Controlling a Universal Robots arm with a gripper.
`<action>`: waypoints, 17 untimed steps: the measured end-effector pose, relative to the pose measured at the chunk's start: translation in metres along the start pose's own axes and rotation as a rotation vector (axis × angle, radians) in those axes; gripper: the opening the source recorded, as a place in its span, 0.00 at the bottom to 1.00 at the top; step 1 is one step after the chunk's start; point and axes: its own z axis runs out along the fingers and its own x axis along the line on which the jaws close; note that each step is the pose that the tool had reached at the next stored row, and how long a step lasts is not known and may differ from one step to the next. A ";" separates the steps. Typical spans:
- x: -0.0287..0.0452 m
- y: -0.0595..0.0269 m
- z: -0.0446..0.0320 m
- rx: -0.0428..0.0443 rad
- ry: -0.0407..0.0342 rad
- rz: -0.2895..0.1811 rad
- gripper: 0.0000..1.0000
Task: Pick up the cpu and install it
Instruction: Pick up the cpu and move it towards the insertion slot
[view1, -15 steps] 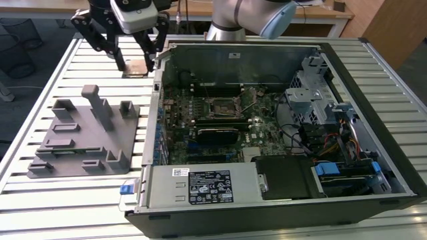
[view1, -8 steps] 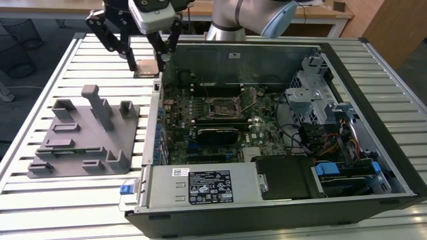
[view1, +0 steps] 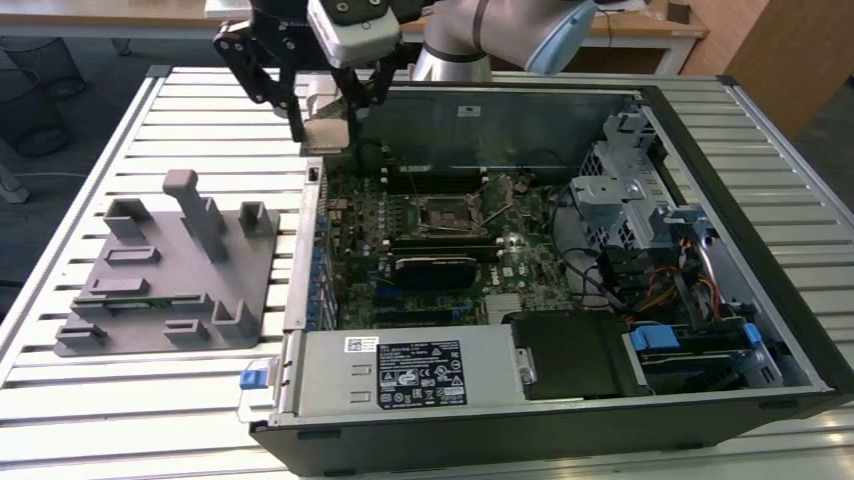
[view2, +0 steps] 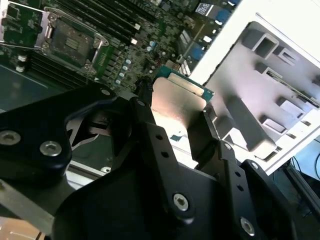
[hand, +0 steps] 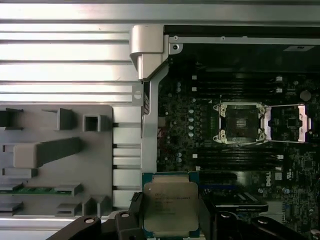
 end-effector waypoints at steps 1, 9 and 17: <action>-0.0037 0.0013 0.0002 0.0001 0.0000 0.000 0.53; -0.0336 0.0125 0.0020 0.0000 0.0000 0.000 0.53; -0.0635 0.0213 0.0031 0.0000 0.0000 0.000 0.53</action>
